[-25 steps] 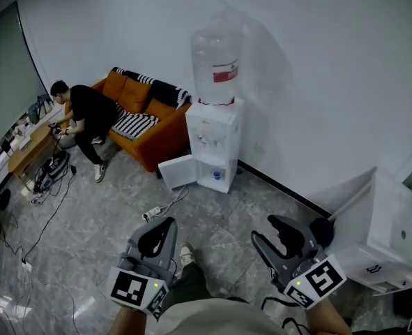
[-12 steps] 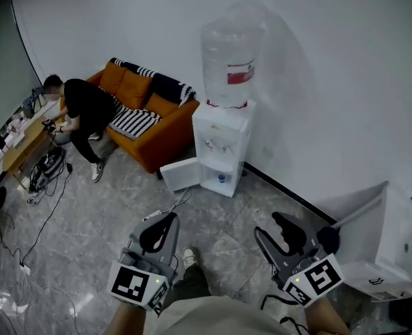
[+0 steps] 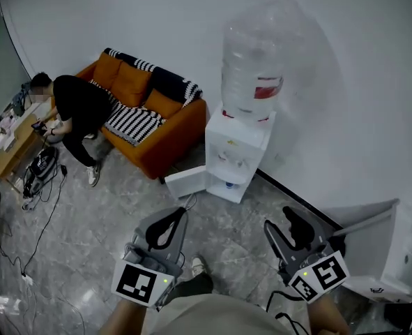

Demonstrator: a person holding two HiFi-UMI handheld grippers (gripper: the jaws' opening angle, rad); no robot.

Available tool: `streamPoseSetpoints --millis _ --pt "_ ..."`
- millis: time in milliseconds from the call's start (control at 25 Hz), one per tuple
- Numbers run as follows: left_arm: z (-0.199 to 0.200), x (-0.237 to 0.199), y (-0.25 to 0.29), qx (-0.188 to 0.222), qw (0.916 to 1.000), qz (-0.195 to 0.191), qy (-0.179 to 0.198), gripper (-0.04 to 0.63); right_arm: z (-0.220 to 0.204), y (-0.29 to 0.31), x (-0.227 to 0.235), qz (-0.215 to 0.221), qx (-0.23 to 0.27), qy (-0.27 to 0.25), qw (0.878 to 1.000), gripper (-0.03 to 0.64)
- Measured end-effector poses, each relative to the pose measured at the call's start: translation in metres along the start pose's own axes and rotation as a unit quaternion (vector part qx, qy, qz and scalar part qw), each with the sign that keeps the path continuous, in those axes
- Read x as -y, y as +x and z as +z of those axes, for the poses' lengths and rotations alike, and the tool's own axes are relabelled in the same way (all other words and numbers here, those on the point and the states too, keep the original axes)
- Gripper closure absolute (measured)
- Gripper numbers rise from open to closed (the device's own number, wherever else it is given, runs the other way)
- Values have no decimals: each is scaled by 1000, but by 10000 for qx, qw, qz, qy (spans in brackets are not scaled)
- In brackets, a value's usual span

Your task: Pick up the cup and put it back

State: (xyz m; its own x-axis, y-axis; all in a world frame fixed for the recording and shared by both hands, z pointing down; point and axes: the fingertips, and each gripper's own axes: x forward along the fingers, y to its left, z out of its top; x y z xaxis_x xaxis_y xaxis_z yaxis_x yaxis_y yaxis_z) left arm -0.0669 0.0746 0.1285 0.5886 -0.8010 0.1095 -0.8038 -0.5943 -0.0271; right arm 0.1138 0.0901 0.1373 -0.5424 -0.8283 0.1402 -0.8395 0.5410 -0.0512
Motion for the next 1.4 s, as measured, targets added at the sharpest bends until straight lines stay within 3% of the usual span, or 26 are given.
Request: streamPoseSetpoints --millis 240,480,760,920,1400 --pt "-17 -75 50 -131 9999 -63 35 594 -7 89 23 -100 -149 162 9997 413" --pt "-39 -111 83 -215 9997 -142 33 594 -19 141 39 -123 -287 80 9995 402" --pt "-56 -137 114 -318 9986 391 -130 594 -38 172 68 2 -399 197 9990 400" --pt "-55 -138 136 -232 9980 594 24 594 -51 187 88 241 -483 365 9979 400" --pt "-105 -138 169 -265 9953 935 -18 594 -117 231 112 713 -790 236 9940 382"
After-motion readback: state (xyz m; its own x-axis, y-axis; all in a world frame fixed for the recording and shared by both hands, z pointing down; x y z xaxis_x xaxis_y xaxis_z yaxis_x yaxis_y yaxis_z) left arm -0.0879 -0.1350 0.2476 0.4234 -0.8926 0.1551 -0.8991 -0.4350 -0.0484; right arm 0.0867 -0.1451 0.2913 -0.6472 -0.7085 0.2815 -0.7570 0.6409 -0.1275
